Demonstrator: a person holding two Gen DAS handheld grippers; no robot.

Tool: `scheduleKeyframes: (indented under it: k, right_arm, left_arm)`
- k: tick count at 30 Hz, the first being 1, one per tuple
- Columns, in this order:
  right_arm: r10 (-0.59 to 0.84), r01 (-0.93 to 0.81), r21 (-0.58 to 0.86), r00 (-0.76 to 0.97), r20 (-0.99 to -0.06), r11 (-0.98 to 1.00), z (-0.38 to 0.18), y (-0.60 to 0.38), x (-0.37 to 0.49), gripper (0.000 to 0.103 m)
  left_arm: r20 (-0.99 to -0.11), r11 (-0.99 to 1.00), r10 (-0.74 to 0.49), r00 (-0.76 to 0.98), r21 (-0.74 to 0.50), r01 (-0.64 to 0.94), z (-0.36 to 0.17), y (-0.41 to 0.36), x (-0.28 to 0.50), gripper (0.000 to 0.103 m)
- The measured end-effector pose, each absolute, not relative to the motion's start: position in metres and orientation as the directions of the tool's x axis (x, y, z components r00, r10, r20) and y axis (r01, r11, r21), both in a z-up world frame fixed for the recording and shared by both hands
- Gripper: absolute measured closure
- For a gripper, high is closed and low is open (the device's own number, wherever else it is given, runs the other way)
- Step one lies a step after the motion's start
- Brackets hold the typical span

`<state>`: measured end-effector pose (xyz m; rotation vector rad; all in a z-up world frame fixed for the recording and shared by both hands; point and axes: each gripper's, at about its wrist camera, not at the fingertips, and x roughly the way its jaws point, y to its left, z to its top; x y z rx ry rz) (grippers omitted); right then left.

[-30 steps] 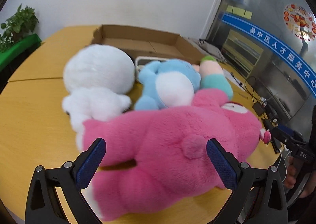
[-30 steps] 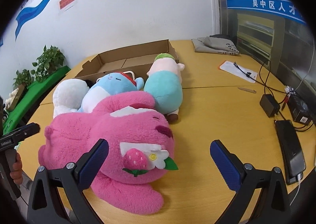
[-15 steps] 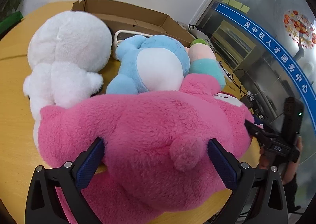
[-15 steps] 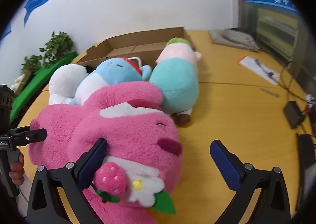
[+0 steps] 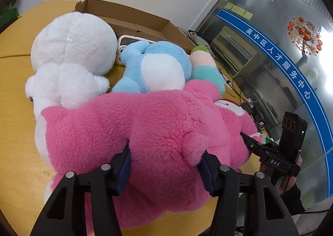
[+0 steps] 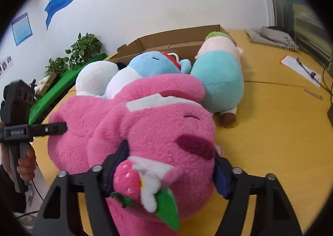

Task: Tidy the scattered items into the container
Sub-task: 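Close both grippers on the pink bear's body, then lift the pink bear with both grippers and carry it over the box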

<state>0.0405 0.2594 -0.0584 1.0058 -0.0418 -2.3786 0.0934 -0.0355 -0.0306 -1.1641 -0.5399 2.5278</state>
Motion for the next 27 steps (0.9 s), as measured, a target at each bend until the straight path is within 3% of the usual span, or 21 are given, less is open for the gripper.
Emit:
scheduleKeyframes:
  k: [2,11,18,27]
  right_arm:
    - [-0.516,0.474,0.258,-0.567,-0.642,-0.842,-0.052,0.259,0.052,0.045]
    - [-0.542,0.505,0.236,-0.635,-0.55,-0.83,0.012,0.239,0.068,0.045]
    - [-0.567,0.541,0.192,-0.708,-0.422,-0.819,0.084,0.209,0.02,0.045]
    - [-0.566,0.548,0.157,-0.753,-0.336,-0.822,0.141,0.187,-0.055,0.045]
  left_arm:
    - [-0.664,-0.893,0.406,-0.629,-0.435,-0.117,-0.025,-0.035,0.104,0.048]
    - [-0.597,-0.902,0.372,-0.711,-0.412,-0.126,0.032,-0.05,0.116,0.049]
    - [-0.519,-0.927,0.323,-0.791,-0.343,-0.153,0.094,-0.053,0.057,0.049]
    - [-0.464,-0.928,0.312,-0.829,-0.334,-0.163,0.134,-0.068,-0.03,0.049]
